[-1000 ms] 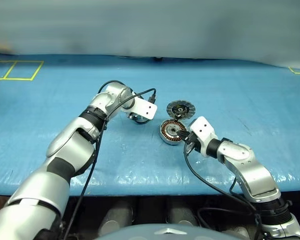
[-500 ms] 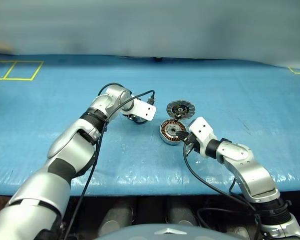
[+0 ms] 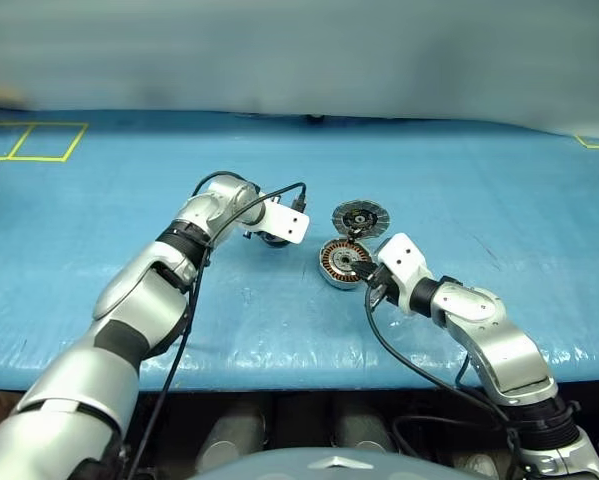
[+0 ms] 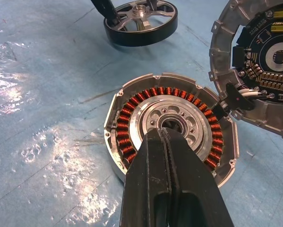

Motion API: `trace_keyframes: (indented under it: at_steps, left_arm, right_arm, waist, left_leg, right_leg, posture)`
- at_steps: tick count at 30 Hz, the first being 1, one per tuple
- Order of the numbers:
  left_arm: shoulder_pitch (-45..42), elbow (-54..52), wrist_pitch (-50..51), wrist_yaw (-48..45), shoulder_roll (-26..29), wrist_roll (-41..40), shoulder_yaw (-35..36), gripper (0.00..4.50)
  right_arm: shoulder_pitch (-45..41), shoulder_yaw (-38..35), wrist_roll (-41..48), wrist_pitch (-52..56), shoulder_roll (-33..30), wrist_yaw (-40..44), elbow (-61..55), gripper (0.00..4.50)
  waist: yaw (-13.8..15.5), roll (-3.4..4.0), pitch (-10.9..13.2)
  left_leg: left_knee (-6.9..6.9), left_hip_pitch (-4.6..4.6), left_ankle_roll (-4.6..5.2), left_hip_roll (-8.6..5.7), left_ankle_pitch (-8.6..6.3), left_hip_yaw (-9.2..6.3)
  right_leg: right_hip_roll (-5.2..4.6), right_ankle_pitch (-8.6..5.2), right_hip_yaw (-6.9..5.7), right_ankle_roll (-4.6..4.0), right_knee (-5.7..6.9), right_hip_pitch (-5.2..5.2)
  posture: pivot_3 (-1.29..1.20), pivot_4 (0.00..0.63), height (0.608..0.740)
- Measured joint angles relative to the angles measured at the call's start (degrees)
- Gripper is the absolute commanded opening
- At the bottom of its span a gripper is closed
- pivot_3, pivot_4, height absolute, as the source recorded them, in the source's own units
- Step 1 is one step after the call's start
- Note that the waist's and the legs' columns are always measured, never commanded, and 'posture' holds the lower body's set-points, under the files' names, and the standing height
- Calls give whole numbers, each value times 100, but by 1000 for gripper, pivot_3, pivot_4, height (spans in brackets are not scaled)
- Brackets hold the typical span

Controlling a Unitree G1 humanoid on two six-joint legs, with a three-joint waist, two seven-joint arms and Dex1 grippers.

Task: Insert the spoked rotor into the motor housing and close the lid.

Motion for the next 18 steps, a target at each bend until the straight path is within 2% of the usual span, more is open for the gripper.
trace_keyframes:
  at_steps: [8, 18]
  left_arm:
    - [737, -431, -259, 42, 477, -917, 895, 1706]
    - [1322, -791, -687, -752, 243, -2545, 1749, 1706]
  right_arm:
    - [283, -563, 457, -281, 147, 7, -36, 0]
    - [633, -874, 769, -1475, 592, 205, 886, 0]
  waist:
    - [9, 1, -1]
    - [8, 2, -1]
  left_leg:
    - [-5, -1, 0, 0, -1, 0]
    - [-3, 1, -1, 0, 0, 0]
  right_leg:
    - [-1, 5, 1, -8, -1, -4]
    - [-3, 9, 1, -11, -2, 0]
  posture:
    - [0, 150, 740]
    - [0, 150, 740]
